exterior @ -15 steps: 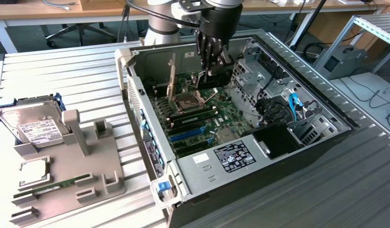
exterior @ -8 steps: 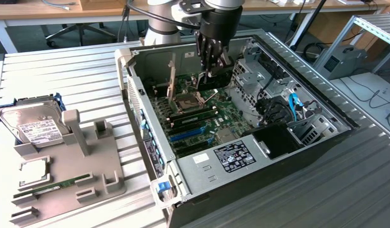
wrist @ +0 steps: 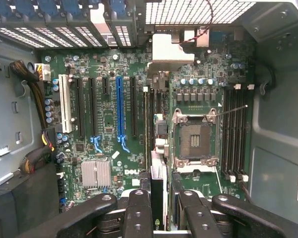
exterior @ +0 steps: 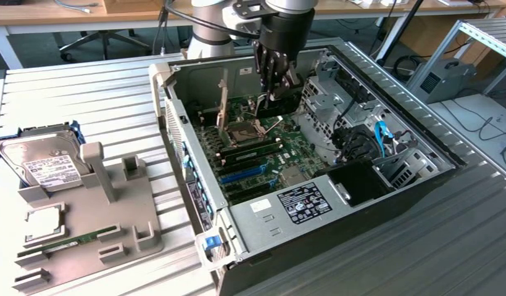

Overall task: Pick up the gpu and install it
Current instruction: 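Insert the gpu into the slot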

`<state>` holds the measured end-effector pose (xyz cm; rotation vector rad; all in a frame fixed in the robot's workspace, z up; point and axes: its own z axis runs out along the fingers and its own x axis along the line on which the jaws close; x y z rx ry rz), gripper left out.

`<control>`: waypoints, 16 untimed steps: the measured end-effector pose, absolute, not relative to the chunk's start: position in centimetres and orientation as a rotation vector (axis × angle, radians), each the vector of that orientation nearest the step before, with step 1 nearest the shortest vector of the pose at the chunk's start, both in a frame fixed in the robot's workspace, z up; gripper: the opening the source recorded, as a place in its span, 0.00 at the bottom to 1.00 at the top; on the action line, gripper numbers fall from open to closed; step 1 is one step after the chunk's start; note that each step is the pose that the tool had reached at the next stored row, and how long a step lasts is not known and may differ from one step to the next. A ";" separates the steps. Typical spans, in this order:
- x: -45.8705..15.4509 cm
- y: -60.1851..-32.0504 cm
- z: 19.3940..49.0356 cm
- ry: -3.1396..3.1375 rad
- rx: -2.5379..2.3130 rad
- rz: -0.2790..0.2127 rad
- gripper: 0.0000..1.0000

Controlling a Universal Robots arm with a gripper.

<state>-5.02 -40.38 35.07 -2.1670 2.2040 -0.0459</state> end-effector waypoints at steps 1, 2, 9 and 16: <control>-5.0 -40.4 35.0 2.203 -2.167 -0.046 0.26; -5.0 -40.5 35.0 2.203 -2.168 -0.046 0.26; -5.0 -41.3 34.4 2.199 -2.172 -0.046 0.26; -5.0 -42.2 34.0 2.199 -2.172 -0.046 0.26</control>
